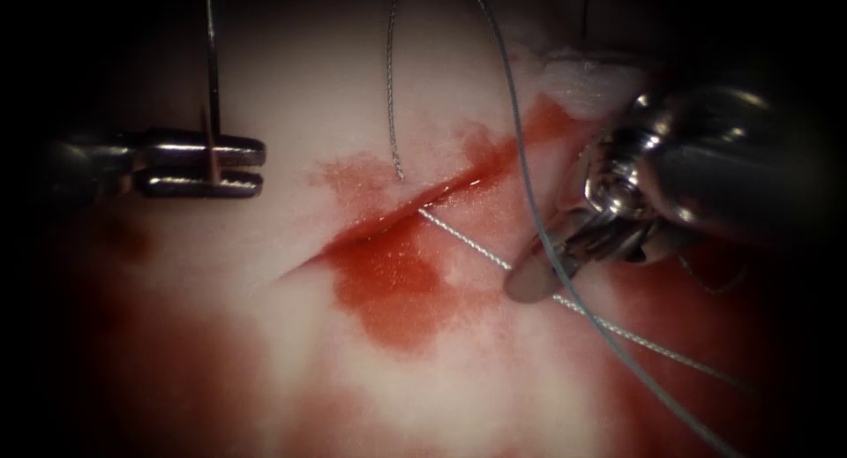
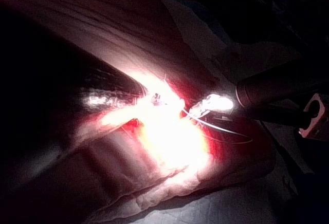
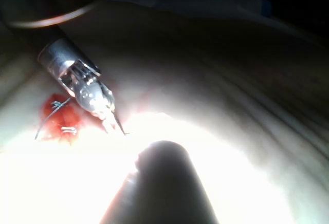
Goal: Wound Closure
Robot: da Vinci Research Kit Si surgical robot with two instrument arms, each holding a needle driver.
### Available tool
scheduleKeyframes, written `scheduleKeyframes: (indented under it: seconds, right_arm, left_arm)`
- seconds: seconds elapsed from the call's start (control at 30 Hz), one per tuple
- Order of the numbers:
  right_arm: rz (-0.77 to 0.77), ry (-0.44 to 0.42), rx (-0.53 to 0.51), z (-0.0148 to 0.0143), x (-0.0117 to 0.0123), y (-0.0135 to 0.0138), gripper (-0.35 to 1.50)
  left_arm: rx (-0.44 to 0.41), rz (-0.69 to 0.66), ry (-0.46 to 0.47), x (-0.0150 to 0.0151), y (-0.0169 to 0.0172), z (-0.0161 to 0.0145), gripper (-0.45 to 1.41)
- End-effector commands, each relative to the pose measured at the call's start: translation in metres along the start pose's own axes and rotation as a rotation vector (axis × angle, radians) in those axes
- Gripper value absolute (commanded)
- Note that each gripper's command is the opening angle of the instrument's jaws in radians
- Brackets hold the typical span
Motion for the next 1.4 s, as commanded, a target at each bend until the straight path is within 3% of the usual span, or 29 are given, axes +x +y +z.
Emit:
scheduleKeyframes:
  seconds: [0.03, 0.2, 0.33, 0.4, 0.53, 0.67, 0.9, 0.93, 0.97, 1.0, 1.03, 1.1, 1.13, 1.23, 1.4]
  right_arm:
    - [0.0, 0.004, 0.001, -0.0009, -0.0003, 0.0, -0.35]
    - [0.048, 0.048, -0.025, -0.0002, -0.003, 0.0005, -0.35]
    - [0.095, 0.122, 0.039, 0.0004, -0.0025, 0.0005, -0.35]
    - [0.106, 0.075, 0.081, 0.0005, -0.0025, 0.0004, -0.35]
    - [0.117, 0.007, 0.028, 0.0001, -0.0045, 0.0007, -0.35]
    - [0.136, -0.003, 0.024, -0.0005, -0.0063, 0.0017, -0.35]
    - [0.155, 0.001, 0.022, -0.0007, -0.0061, 0.0019, -0.35]
    - [0.129, 0.016, 0.023, -0.0007, -0.0058, 0.0017, -0.11]
    - [0.092, 0.039, 0.006, -0.0008, -0.0055, 0.0016, 0.54]
    - [0.059, 0.065, -0.011, -0.0009, -0.0053, 0.0015, 1.06]
    - [0.05, 0.083, -0.028, -0.0011, -0.0052, 0.0014, 1.18]
    - [0.054, 0.108, -0.055, -0.0019, -0.0052, 0.0016, 1.18]
    - [0.045, 0.154, -0.113, -0.0028, -0.0053, 0.002, 1.28]
    - [-0.016, 0.26, -0.252, -0.0046, -0.0053, 0.0034, 1.3]
    - [-0.001, 0.375, -0.382, -0.0095, -0.0043, 0.0067, 1.28]
  left_arm:
    - [0.004, 0.005, 0.002, 0.0, -0.0011, 0.0005, -0.45]
    - [0.005, 0.005, 0.001, 0.0, -0.001, 0.0006, -0.45]
    - [0.006, 0.005, 0.0, 0.0001, -0.0011, 0.0006, -0.45]
    - [0.007, 0.005, -0.001, 0.0001, -0.0011, 0.0004, -0.45]
    - [0.007, 0.005, -0.001, 0.0, -0.0012, 0.0003, -0.45]
    - [0.009, 0.006, -0.003, 0.0, -0.0012, 0.0003, -0.45]
    - [0.009, 0.0, -0.003, 0.0, -0.0012, 0.0003, -0.45]
    - [0.011, 0.0, -0.005, 0.0, -0.0012, 0.0003, -0.45]
    - [0.011, 0.0, -0.005, 0.0, -0.0012, 0.0003, -0.45]
    - [0.011, 0.0, -0.005, 0.0, -0.0012, 0.0003, -0.45]
    - [0.011, 0.0, -0.005, 0.0, -0.0012, 0.0003, -0.45]
    - [0.013, 0.0, -0.007, 0.0, -0.0012, 0.0003, -0.45]
    - [0.013, 0.0, -0.007, -0.0001, -0.0012, 0.0002, -0.45]
    - [0.008, 0.004, -0.014, -0.0002, -0.0008, 0.0004, -0.45]
    - [-0.119, 0.096, -0.083, -0.0006, 0.001, 0.0011, -0.45]
